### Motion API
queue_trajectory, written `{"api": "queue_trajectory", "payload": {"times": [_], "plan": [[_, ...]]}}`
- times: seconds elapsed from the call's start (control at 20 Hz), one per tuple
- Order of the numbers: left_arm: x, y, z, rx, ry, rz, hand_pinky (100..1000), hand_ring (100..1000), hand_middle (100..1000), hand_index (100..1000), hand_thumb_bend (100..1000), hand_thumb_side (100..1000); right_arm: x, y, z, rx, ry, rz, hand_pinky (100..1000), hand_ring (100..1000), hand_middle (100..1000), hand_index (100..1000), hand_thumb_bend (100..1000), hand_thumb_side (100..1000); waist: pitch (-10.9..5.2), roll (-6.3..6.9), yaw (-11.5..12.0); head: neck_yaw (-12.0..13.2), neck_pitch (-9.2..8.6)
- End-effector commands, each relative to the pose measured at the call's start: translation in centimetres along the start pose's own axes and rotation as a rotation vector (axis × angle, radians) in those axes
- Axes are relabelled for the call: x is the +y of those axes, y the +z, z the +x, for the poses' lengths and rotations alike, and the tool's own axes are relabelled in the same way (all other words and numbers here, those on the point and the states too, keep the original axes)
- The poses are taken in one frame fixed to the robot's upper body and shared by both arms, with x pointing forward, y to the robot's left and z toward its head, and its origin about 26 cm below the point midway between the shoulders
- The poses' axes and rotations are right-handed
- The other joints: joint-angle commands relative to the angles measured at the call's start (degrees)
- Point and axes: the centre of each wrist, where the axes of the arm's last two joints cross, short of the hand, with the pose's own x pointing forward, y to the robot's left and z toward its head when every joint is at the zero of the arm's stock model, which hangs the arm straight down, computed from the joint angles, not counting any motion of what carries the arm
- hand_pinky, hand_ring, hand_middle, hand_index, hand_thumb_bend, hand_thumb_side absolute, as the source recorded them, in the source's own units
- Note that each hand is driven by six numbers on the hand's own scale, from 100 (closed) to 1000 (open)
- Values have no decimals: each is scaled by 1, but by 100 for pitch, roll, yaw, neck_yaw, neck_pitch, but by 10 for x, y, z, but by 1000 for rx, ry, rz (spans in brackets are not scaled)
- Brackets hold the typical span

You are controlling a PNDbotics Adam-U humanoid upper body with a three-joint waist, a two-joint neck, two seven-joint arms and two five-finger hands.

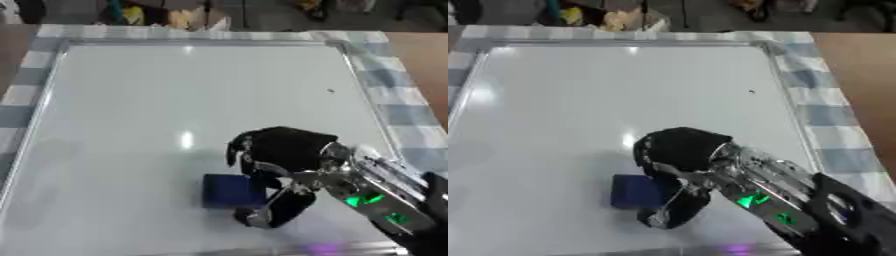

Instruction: Wipe the whiteboard clean with a brush.

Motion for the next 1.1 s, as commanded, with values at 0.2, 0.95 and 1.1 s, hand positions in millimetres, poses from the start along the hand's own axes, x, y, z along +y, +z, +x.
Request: {"api": "queue_trajectory", "payload": {"times": [0.2, 0.95, 1.1], "plan": [[0, -6, 5, -25, -3, -12, 446, 588, 557, 739, 143, 983, -5, 3, 1, 17, 12, -22, 719, 885, 721, 111, 350, 430, -84, 20, 10, -25, -57], [-1, -4, 5, -17, 0, -11, 437, 585, 555, 737, 141, 983, -2, 1, 3, 57, -10, -57, 699, 872, 696, 106, 321, 427, -70, 25, 16, -38, -100], [-1, -4, 5, -17, 2, -11, 435, 585, 554, 737, 141, 983, 0, 0, 3, 62, -10, -56, 695, 871, 693, 106, 328, 413, -66, 26, 22, -41, -104]]}}
